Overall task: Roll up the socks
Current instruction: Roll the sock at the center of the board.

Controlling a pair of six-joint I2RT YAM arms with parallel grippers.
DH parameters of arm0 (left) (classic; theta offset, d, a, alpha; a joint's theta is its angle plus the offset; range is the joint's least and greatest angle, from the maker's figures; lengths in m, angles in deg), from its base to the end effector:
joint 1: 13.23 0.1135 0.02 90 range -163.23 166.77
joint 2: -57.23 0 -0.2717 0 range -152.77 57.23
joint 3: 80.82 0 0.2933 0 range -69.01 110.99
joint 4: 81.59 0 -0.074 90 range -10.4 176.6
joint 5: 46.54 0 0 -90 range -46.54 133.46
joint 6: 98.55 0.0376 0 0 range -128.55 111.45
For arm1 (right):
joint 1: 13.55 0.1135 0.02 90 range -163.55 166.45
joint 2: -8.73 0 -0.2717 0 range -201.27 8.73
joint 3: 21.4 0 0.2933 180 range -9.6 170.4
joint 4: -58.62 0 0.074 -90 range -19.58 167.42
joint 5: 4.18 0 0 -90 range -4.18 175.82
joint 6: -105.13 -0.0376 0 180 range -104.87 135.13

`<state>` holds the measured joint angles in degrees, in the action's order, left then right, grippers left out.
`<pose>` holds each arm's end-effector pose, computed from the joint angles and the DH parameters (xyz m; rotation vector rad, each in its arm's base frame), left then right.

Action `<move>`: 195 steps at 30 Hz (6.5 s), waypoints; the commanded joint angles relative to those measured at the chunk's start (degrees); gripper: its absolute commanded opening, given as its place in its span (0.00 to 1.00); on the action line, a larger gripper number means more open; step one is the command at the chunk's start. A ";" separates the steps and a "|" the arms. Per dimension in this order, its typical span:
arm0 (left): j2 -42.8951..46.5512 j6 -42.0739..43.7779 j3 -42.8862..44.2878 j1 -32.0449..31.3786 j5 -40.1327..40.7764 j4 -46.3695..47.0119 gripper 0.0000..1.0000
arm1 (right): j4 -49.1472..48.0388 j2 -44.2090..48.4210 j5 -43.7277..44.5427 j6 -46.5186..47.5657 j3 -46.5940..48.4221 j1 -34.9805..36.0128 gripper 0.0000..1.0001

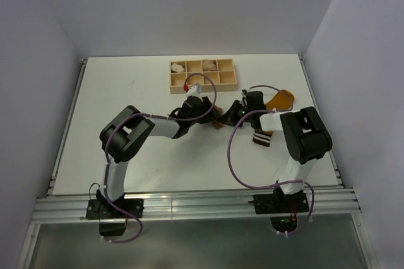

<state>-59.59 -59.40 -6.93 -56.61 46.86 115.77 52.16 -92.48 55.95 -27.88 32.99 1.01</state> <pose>0.3344 -0.3129 0.1081 -0.1809 2.1512 -0.9529 0.3387 0.1073 0.0971 0.3023 2.3958 1.0940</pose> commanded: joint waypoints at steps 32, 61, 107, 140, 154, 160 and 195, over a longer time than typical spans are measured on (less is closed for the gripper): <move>-5.09 -0.30 1.46 2.24 -13.59 8.36 0.03 | 12.88 13.59 6.40 9.14 1.69 -6.13 0.45; -4.91 4.70 3.83 2.15 -16.58 3.97 0.04 | 28.71 -16.82 -3.62 19.54 32.82 -2.00 0.15; -15.55 9.18 12.71 -0.04 -31.61 -0.60 0.15 | 29.60 -20.52 -1.25 15.14 36.08 0.72 0.22; -18.10 2.95 8.93 0.40 -31.52 3.70 0.17 | 28.54 -3.39 9.28 10.05 32.48 -1.73 0.62; -18.71 2.60 10.16 0.49 -31.44 3.97 0.20 | 12.67 25.35 13.88 -5.23 -5.30 -8.42 0.69; -18.98 2.69 10.78 0.57 -31.35 3.53 0.20 | -0.78 27.47 11.50 -8.41 -16.92 -8.33 0.74; -18.63 -0.21 9.11 0.66 -31.44 6.52 0.21 | -13.65 5.23 10.88 -10.26 -16.05 -1.47 0.18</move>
<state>-75.02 -59.93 4.55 -54.40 16.41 129.02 36.80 -85.09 64.06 -39.26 16.03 -1.30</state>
